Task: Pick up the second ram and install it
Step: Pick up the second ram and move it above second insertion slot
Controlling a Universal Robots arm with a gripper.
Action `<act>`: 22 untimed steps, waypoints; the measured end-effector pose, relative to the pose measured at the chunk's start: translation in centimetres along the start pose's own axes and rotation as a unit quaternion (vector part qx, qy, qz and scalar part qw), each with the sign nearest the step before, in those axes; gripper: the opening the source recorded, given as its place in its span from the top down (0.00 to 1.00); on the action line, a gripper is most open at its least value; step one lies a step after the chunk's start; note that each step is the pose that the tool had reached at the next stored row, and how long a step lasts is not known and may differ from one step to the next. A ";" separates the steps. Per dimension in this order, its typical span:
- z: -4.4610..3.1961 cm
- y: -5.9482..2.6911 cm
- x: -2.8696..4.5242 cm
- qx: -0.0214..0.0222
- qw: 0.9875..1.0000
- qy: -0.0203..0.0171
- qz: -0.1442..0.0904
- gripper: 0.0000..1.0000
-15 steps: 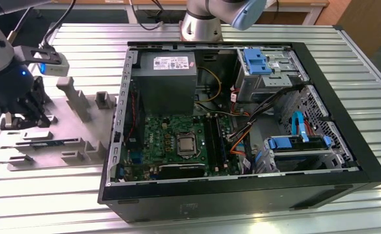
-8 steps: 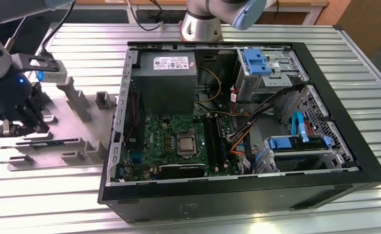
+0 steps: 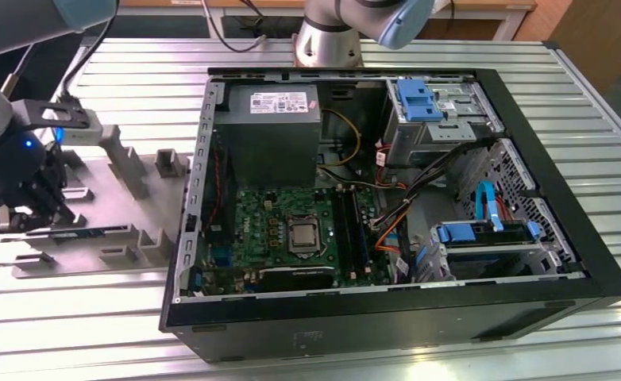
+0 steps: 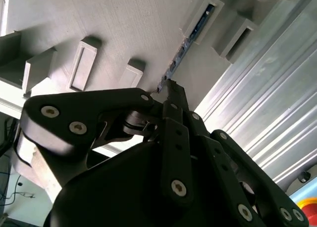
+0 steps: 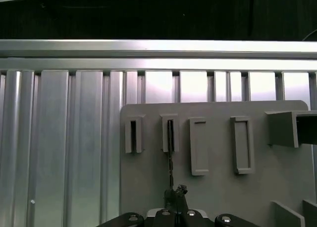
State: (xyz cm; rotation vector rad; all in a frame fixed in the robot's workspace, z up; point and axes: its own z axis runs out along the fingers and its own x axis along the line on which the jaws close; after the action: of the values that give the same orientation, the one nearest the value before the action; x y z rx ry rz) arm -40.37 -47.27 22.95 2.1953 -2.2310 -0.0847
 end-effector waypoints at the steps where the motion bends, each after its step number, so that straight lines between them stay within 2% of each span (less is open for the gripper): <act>1: 0.19 0.06 0.06 0.000 1.000 0.000 0.000 0.89; 6: 0.96 0.21 0.24 0.000 1.000 0.000 0.000 0.89; 13: 1.01 0.22 0.24 0.000 1.000 0.000 0.000 0.89; 14: 1.01 0.22 0.24 0.000 1.000 0.000 0.000 0.84; 15: 1.02 0.22 0.24 0.000 1.000 0.000 0.000 0.84; 16: 1.02 0.22 0.25 0.000 1.000 0.000 0.000 0.77; 18: 1.02 0.22 0.26 0.000 1.000 0.001 0.000 0.77; 19: 1.05 0.23 0.26 0.000 1.000 0.001 0.000 0.70; 22: 1.37 0.24 0.26 0.000 1.000 0.002 -0.018 0.70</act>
State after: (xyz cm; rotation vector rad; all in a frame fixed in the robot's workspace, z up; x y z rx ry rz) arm -40.67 -47.48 21.59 2.2326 -2.1898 -0.0812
